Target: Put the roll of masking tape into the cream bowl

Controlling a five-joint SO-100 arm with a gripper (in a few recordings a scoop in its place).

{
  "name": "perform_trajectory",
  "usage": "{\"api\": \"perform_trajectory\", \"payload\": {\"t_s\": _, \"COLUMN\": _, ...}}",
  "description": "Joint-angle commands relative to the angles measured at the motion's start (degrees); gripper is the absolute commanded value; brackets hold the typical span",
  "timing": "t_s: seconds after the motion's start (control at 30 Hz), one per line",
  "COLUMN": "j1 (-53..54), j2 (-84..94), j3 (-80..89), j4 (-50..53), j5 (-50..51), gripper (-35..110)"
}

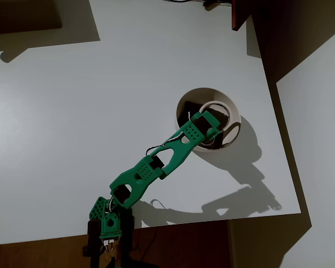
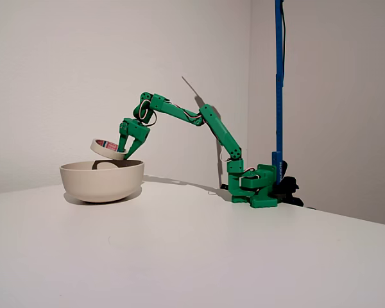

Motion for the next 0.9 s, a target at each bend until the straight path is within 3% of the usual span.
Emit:
{"api": "perform_trajectory", "payload": {"t_s": 0.0, "j1": 0.0, "j2": 2.3, "j3": -2.5, "j4": 1.8, "j5": -1.8, "gripper": -8}}
{"api": "perform_trajectory", "payload": {"t_s": 0.17, "j1": -1.8, "j2": 0.1, "j3": -2.5, "j4": 1.7, "j5": -1.9, "gripper": -8}}
{"api": "perform_trajectory", "payload": {"t_s": 0.5, "j1": -2.1, "j2": 0.8, "j3": -2.5, "j4": 1.2, "j5": 0.8, "gripper": 13}}
{"api": "perform_trajectory", "payload": {"t_s": 0.67, "j1": -2.1, "j2": 1.3, "j3": -2.5, "j4": 0.4, "j5": 1.5, "gripper": 8}}
{"api": "perform_trajectory", "payload": {"t_s": 0.77, "j1": -1.8, "j2": 1.8, "j3": -2.5, "j4": 0.0, "j5": 2.3, "gripper": -8}}
{"api": "perform_trajectory", "payload": {"t_s": 0.87, "j1": -1.8, "j2": 3.3, "j3": -2.5, "j4": -0.1, "j5": 3.5, "gripper": -8}}
